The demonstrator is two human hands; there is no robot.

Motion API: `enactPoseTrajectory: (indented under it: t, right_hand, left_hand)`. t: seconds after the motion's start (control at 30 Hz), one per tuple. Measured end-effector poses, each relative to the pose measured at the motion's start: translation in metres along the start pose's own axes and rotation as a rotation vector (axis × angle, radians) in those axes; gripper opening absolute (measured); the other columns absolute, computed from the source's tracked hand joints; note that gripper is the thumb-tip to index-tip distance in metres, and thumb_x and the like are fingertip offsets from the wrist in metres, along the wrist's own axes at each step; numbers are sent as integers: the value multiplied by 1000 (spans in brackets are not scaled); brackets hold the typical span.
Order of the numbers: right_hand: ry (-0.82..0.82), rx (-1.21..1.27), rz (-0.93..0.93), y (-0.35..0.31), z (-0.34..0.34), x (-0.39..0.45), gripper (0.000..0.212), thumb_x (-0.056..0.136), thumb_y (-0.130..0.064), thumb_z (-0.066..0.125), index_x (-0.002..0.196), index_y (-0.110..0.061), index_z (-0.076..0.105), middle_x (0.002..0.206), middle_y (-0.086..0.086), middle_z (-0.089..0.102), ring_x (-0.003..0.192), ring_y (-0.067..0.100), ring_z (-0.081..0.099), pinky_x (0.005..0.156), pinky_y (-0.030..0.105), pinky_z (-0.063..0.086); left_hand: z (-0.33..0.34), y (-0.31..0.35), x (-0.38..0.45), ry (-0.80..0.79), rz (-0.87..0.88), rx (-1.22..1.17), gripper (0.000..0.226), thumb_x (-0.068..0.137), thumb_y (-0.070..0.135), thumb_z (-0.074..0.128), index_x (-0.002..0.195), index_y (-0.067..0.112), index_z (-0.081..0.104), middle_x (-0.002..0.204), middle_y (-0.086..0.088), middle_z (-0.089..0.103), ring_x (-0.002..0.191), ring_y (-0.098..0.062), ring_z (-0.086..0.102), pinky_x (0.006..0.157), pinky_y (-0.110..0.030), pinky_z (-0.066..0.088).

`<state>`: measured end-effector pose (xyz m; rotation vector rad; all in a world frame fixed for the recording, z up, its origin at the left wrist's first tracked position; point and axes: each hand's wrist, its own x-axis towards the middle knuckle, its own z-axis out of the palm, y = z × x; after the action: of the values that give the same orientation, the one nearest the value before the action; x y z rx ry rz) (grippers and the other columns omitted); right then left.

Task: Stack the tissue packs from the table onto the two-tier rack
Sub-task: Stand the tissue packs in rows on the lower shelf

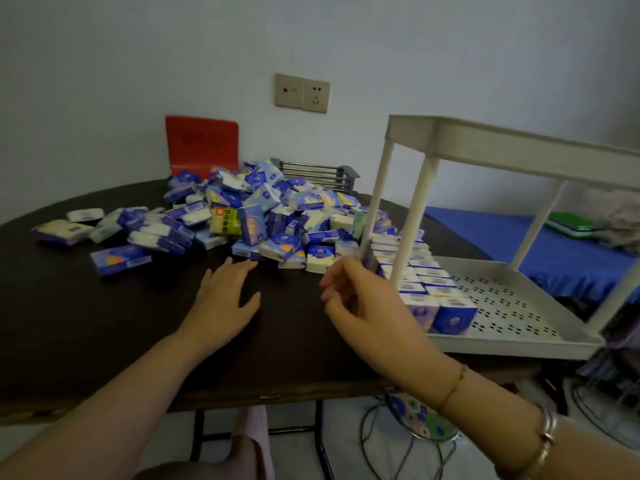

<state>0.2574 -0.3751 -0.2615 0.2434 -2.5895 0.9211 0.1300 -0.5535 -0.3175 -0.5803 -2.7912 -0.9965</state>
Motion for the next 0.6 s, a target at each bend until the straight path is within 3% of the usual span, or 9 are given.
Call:
enactPoseTrajectory:
  t: [0.13,0.27,0.4,0.5,0.6]
  right_hand:
    - [14,-122,8,22,45,49,21,87,-17,54,108,-23,54,96,-8,56,90,6,53,81,23,45]
    - [29,-219,71,58,81,102,35,90,-25,53,125,-22,50,126,0,51,117,17,48,100,34,42]
    - [53,-268,39,74,97,144,52,93,-36,51,141,-20,39,145,5,40,134,24,35,111,38,31]
    - [-21,-380,-9,76,108,157,47,89,-32,54,134,-21,47,132,4,51,126,26,43,104,42,38]
    - [49,-343,-102,69,114,148,29,86,-26,59,114,-21,57,111,0,62,106,20,55,88,37,46]
  left_hand:
    - [-2,-16,5,80,-90,-138,61,93,27,57,147,24,30,152,-1,32,142,-20,24,116,-42,26]
    - [4,-15,6,51,-37,-87,60,95,27,52,148,25,27,154,0,28,146,-15,13,120,-37,13]
    - [5,-20,10,85,-37,-156,57,95,25,52,147,27,29,152,4,30,143,-12,20,118,-34,20]
    - [5,-24,11,130,-17,-210,54,95,23,53,145,26,33,149,6,36,138,-10,30,113,-26,26]
    - [3,-24,11,132,-64,-313,52,95,28,53,143,28,35,143,8,43,126,-16,47,102,-26,37]
